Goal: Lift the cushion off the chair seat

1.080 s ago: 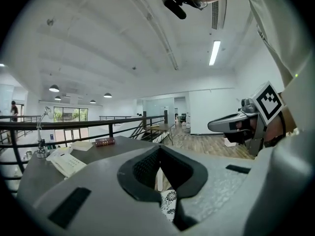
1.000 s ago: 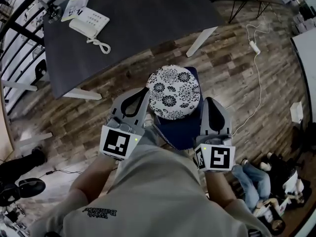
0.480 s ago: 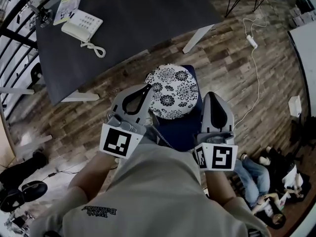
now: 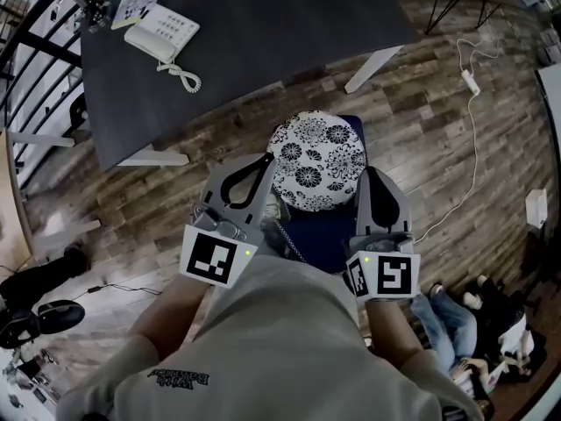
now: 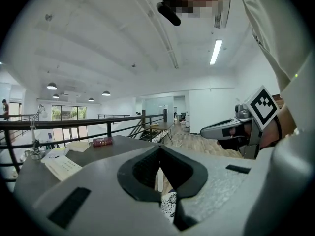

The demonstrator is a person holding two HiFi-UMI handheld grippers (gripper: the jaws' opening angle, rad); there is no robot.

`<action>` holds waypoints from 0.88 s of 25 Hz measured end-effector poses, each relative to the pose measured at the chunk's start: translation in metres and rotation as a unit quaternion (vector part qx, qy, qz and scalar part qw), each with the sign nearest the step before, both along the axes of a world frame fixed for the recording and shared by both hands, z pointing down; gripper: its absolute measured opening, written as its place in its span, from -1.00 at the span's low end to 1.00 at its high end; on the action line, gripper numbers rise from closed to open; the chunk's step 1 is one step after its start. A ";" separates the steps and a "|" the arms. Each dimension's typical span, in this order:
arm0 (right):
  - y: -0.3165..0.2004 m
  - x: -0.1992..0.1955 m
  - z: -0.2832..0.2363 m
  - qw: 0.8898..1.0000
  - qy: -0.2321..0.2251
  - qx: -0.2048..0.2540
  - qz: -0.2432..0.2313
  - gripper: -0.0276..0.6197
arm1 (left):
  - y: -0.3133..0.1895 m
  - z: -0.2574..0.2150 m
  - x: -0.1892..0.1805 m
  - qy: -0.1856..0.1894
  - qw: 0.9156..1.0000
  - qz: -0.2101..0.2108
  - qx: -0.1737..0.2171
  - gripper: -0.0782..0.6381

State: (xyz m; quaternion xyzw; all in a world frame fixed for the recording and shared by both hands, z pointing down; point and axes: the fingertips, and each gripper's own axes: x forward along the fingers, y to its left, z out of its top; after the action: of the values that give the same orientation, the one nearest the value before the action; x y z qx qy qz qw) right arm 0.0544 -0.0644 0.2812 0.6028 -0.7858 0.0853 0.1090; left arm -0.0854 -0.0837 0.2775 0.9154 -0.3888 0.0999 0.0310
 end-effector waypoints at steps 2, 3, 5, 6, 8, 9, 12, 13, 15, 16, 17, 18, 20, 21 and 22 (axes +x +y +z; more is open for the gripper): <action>-0.005 0.004 0.012 1.000 0.000 -0.007 0.000 -0.91 | -0.004 0.012 0.001 -0.007 1.000 -0.003 -0.017 -0.77; -0.008 0.006 0.018 1.000 0.002 -0.010 0.001 -0.91 | -0.006 0.020 0.001 -0.011 1.000 -0.004 -0.028 -0.77; -0.015 0.011 0.031 1.000 0.006 -0.018 0.003 -0.91 | -0.015 0.041 0.004 -0.014 0.998 -0.007 -0.053 -0.76; -0.019 0.015 0.039 1.000 0.009 -0.023 0.004 -0.91 | -0.021 0.052 0.006 -0.014 0.998 -0.007 -0.066 -0.71; -0.027 0.021 0.054 0.999 0.017 -0.031 0.004 -0.91 | -0.033 0.080 0.010 -0.014 0.996 -0.005 -0.092 -0.60; -0.031 0.023 0.064 0.999 0.021 -0.036 0.005 -0.91 | -0.039 0.097 0.011 -0.016 0.994 -0.003 -0.107 -0.56; -0.042 0.027 0.098 0.998 0.029 -0.057 0.007 -0.91 | -0.056 0.159 0.011 -0.031 0.988 0.001 -0.152 -0.47; -0.046 0.028 0.113 0.997 0.028 -0.065 0.008 -0.91 | -0.061 0.181 0.010 -0.037 0.986 0.000 -0.165 -0.44; -0.055 0.029 0.148 0.996 0.027 -0.082 0.008 -0.91 | -0.072 0.224 0.008 -0.048 0.981 -0.006 -0.187 -0.44; -0.061 0.029 0.167 0.995 0.031 -0.090 0.005 -0.91 | -0.076 0.244 0.007 -0.051 0.979 -0.010 -0.197 -0.44; -0.065 0.029 0.188 0.994 0.035 -0.101 0.001 -0.91 | -0.080 0.263 0.006 -0.053 0.976 -0.011 -0.209 -0.44; -0.069 0.029 0.209 0.993 0.036 -0.114 -0.002 -0.91 | -0.082 0.283 0.006 -0.054 0.974 -0.012 -0.221 -0.44; -0.074 0.030 0.255 0.989 0.035 -0.145 -0.006 -0.91 | -0.081 0.325 0.005 -0.053 0.968 -0.013 -0.247 -0.44; -0.075 0.031 0.278 0.986 0.038 -0.161 -0.008 -0.91 | -0.078 0.347 0.004 -0.051 0.964 -0.016 -0.261 -0.38; -0.075 0.031 0.300 0.983 0.043 -0.176 -0.011 -0.91 | -0.075 0.370 0.003 -0.049 0.960 -0.020 -0.277 -0.33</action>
State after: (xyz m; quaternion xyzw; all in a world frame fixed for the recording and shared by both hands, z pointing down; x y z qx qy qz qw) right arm 0.0849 -0.1393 0.5812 0.5687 -0.7595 0.1957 0.2479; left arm -0.0829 -0.1586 0.6470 0.8572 -0.3651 0.2478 0.2658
